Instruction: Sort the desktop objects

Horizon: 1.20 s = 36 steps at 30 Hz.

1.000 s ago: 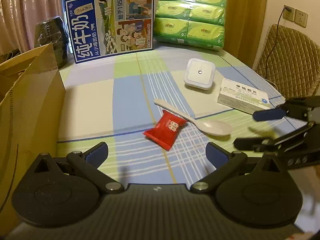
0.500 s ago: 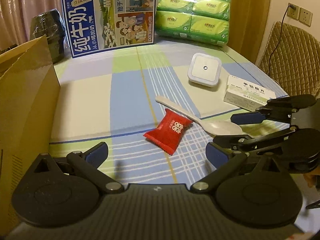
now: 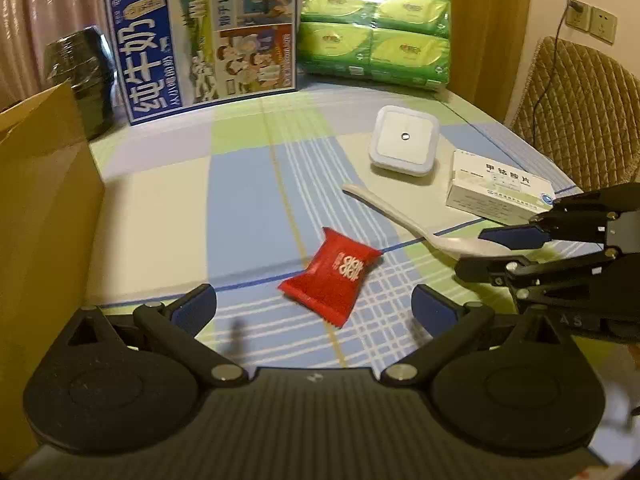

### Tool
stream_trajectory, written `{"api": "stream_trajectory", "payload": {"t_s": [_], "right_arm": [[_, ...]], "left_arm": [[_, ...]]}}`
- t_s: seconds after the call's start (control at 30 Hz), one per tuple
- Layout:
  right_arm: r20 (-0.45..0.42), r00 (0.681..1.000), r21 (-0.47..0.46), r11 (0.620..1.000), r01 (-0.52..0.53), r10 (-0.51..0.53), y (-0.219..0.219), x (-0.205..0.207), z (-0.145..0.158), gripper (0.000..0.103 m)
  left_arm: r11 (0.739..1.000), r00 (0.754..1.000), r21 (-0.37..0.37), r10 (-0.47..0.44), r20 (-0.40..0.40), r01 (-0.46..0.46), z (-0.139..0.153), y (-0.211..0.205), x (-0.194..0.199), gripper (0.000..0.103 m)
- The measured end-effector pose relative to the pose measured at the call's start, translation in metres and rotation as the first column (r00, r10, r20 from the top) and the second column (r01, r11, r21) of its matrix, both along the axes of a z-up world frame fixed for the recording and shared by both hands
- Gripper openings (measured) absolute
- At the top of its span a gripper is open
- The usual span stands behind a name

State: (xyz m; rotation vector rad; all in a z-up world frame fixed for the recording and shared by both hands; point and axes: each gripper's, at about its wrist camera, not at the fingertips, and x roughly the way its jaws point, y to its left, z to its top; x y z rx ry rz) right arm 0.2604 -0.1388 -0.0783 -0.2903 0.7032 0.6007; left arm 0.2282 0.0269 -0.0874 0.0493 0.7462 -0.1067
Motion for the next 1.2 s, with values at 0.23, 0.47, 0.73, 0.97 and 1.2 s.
{"api": "stream_trajectory", "payload": {"t_s": [0.23, 0.47, 0.73, 0.97, 1.2], "right_arm": [[-0.005, 0.999, -0.022, 0.999, 0.044, -0.044, -0.009, -0.003, 0.000, 0.028], [-0.015, 0.999, -0.011, 0.999, 0.051, -0.052, -0.015, -0.002, -0.002, 0.031], [-0.023, 0.998, 0.011, 0.999, 0.051, -0.050, -0.017, 0.001, -0.002, 0.035], [-0.065, 0.995, 0.082, 0.994, 0.078, -0.073, -0.022, 0.006, -0.002, 0.045], [-0.046, 0.995, 0.091, 0.992, 0.092, -0.088, -0.016, 0.004, -0.004, 0.045]], "left_arm": [[0.998, 0.999, -0.021, -0.053, 0.007, 0.053, -0.005, -0.006, 0.011, 0.102], [0.994, 0.993, 0.035, -0.109, 0.032, 0.108, -0.008, -0.016, 0.024, 0.090], [0.987, 0.990, 0.077, -0.141, -0.003, 0.141, -0.018, -0.019, 0.036, 0.045], [0.993, 0.993, 0.035, -0.111, -0.036, 0.112, -0.016, -0.019, 0.032, 0.028], [0.996, 0.994, -0.003, -0.085, -0.064, 0.085, -0.013, -0.017, 0.019, 0.027]]}}
